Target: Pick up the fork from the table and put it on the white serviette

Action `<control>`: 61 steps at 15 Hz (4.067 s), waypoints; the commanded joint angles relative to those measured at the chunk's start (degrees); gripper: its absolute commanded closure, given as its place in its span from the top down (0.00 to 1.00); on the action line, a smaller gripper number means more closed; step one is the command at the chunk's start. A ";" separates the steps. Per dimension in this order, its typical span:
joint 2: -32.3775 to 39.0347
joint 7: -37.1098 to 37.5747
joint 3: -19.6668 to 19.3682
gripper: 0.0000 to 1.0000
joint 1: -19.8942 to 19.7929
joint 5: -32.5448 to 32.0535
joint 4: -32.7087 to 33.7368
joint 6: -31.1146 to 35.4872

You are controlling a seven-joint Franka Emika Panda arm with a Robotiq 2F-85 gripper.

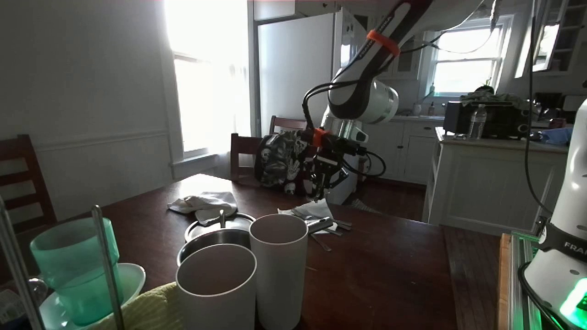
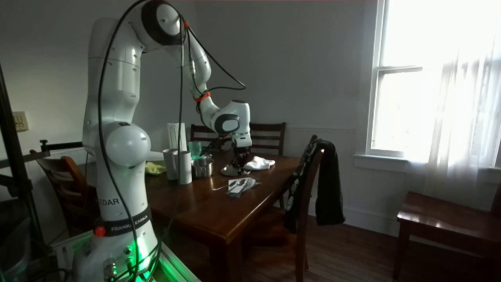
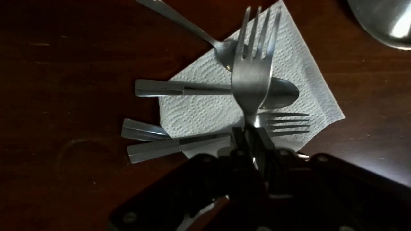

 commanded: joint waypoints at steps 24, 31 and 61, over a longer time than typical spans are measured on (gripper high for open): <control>5.96 34.74 -3.70 0.03 6.89 -2.40 2.94 5.44; 6.29 42.36 -3.88 0.03 4.94 4.00 3.39 4.60; -6.50 46.71 -6.57 1.00 6.91 -18.95 5.14 -17.56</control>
